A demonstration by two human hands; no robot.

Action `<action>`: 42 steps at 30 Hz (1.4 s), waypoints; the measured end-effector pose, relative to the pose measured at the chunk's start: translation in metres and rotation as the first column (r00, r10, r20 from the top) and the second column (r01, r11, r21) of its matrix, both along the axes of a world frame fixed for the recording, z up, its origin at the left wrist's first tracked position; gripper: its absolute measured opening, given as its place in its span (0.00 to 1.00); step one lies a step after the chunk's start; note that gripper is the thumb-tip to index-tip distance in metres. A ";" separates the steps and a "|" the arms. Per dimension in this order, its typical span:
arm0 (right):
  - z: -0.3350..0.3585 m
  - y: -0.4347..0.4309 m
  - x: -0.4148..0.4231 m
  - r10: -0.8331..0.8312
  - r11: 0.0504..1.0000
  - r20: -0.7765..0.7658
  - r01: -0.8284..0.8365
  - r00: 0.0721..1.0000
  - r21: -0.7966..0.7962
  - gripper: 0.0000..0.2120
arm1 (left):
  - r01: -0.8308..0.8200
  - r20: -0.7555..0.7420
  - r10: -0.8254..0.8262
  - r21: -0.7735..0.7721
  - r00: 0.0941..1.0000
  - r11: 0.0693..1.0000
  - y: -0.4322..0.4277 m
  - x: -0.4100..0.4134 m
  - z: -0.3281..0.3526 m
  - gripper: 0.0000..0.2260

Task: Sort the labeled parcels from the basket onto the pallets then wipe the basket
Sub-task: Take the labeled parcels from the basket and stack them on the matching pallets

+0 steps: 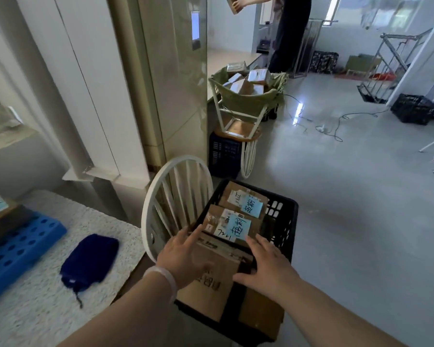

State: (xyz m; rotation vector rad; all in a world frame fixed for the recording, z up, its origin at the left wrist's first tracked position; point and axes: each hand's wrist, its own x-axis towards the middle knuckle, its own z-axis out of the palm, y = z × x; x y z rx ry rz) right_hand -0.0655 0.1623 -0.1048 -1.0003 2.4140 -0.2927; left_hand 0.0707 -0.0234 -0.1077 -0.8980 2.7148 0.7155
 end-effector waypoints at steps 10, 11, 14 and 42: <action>-0.037 -0.021 -0.001 -0.116 0.992 0.255 0.099 0.960 0.078 0.51 | -0.093 0.109 0.083 0.090 0.991 0.992 -0.027 -0.005 -0.028 0.43; -0.040 -0.022 0.003 -0.137 0.989 0.262 0.117 0.955 0.089 0.50 | -0.103 0.117 0.090 0.118 0.989 0.988 -0.029 -0.006 -0.031 0.44; -0.048 -0.026 0.014 -0.205 0.978 0.272 0.183 0.940 0.102 0.48 | -0.119 0.091 0.099 0.251 0.991 0.961 -0.036 -0.006 -0.038 0.45; 0.038 -0.066 0.019 -0.514 0.563 0.575 0.756 0.636 -0.333 0.35 | -0.053 -0.400 0.294 0.514 0.868 0.856 -0.057 -0.034 0.045 0.37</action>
